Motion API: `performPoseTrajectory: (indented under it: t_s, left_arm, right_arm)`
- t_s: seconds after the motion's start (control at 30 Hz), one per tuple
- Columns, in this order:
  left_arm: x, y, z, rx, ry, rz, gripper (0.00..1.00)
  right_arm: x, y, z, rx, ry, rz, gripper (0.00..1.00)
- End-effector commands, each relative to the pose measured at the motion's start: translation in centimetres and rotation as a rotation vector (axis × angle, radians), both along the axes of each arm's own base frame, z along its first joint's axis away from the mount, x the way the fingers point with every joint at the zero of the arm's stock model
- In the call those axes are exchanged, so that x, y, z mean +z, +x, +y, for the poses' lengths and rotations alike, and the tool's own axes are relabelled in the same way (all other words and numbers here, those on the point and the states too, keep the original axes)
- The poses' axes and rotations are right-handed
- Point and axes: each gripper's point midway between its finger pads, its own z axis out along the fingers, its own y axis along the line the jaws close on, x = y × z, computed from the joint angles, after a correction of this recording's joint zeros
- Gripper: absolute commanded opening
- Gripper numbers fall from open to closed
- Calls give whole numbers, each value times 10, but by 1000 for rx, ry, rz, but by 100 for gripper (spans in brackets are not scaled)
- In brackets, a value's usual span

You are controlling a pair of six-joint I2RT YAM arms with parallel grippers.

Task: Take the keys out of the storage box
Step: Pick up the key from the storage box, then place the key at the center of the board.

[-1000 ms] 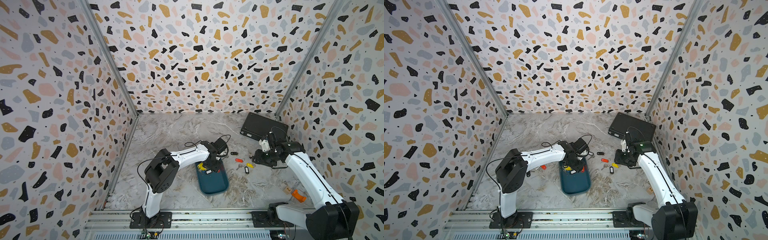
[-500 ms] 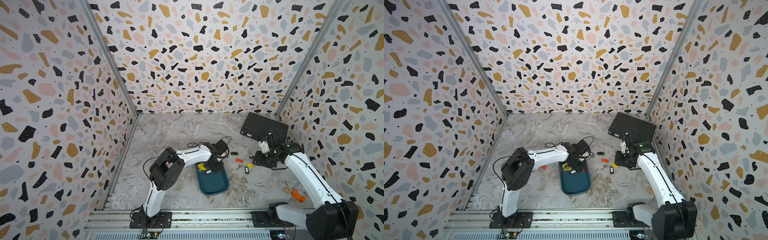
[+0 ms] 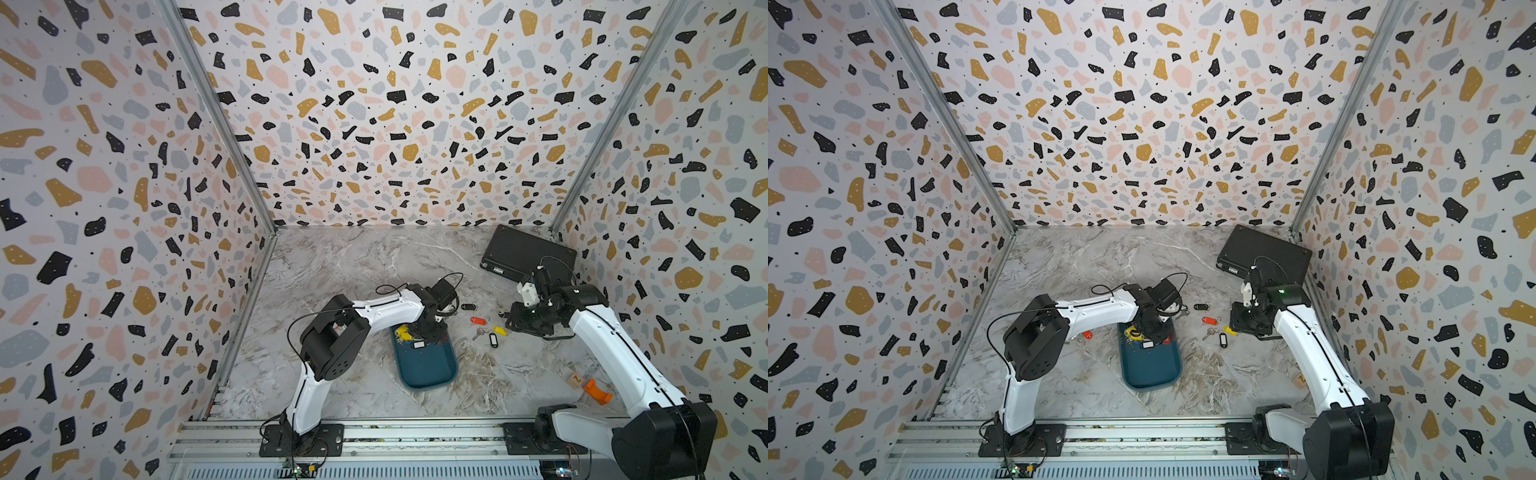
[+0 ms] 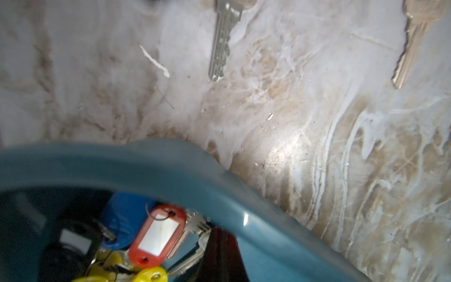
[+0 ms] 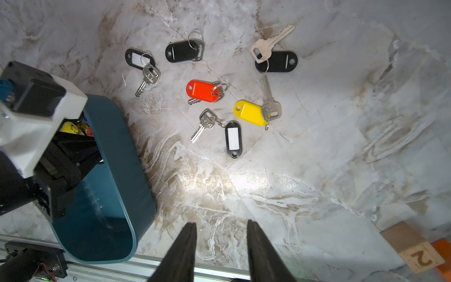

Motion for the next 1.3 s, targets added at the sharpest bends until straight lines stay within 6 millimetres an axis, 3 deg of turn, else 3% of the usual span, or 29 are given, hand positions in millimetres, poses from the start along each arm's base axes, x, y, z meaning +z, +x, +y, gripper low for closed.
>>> performPoseTrajectory:
  t_s: [0.0, 0.17, 0.47, 0.57, 0.7, 0.83, 1.03, 1.17, 1.27]
  left_arm:
    - [30, 2, 5, 29, -19, -44, 0]
    - [63, 3, 19, 88, -57, -88, 0]
    - [126, 13, 62, 269, -206, -126, 0]
    - [140, 17, 83, 337, -233, -135, 0]
    - [150, 27, 131, 484, -256, -128, 0]
    - [144, 37, 194, 665, -252, -118, 0]
    - [115, 49, 274, 932, -213, -44, 0]
    - [89, 63, 304, 1044, -181, 36, 0]
    - [72, 75, 315, 1084, -161, 85, 0]
  right_arm:
    - [3, -7, -3, 2, -8, 1, 39]
    - [4, -7, -2, 3, -6, -2, 39]
    - [9, -6, 0, 7, 8, -9, 39]
    - [12, -5, 3, 11, 23, -12, 39]
    - [18, -5, 10, 27, 50, -22, 39]
    - [22, -7, 25, 77, 55, -26, 43]
    - [21, -6, 57, 164, 46, -23, 46]
    - [17, -5, 83, 222, 40, -14, 47]
    - [14, -7, 105, 268, 34, -15, 47]
